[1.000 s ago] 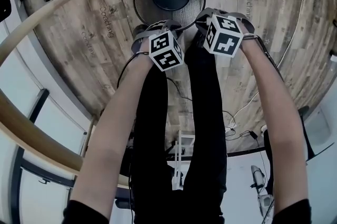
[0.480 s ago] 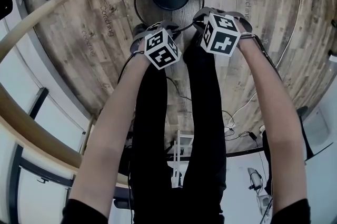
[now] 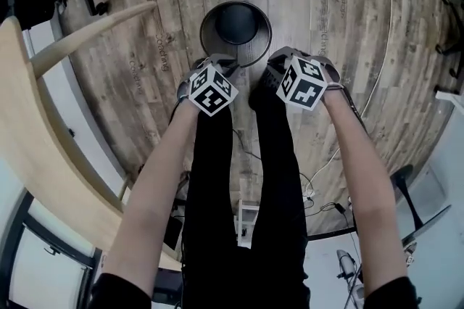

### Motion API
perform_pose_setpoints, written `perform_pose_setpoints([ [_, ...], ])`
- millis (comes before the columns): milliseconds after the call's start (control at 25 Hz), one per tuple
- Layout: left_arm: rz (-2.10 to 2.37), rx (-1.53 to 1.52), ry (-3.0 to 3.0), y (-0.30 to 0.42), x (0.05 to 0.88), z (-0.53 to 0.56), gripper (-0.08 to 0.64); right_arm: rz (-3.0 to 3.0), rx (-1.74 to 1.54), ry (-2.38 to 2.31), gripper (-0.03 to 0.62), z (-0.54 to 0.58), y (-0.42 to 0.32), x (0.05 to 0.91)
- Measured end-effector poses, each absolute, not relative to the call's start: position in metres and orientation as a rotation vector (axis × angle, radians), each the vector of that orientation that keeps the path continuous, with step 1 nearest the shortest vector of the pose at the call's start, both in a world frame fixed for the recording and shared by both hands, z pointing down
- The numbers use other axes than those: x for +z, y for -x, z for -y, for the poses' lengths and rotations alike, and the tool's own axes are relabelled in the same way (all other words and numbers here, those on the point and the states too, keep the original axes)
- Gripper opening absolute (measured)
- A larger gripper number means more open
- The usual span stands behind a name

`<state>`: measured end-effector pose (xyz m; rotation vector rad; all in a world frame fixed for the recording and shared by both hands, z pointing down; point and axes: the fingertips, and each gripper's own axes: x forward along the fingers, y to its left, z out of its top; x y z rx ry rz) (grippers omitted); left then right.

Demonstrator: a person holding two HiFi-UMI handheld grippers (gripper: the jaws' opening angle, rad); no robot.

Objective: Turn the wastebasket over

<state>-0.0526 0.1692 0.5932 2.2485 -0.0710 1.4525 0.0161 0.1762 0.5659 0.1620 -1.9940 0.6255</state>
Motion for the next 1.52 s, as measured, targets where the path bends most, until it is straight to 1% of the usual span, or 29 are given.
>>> perform_pose_setpoints([
  [200,0.209,1.388,-2.27,0.046,0.533,-0.13,0.052,2.028,0.662,-0.297,0.034,-0.144,-0.027,0.505],
  [440,0.321,1.33,-2.268,0.039,0.452,-0.123,0.043,2.077,0.782,-0.488,0.034,-0.134,-0.032,0.422],
  [640,0.467,1.208,-2.278,0.031,0.376,-0.117,0.034,2.17,0.907,-0.682,0.034,-0.118,-0.038,0.347],
  [800,0.573,1.06,-2.285,0.028,0.313,-0.12,0.028,2.218,0.881,-0.794,0.033,-0.116,-0.046,0.294],
  [1120,0.629,0.906,-2.305,0.033,0.194,-0.109,0.018,2.296,0.768,-1.051,0.032,-0.096,-0.061,0.181],
  [1520,0.721,0.635,-2.531,0.042,0.046,-0.056,0.017,2.448,0.672,-1.38,0.032,-0.076,-0.064,0.038],
])
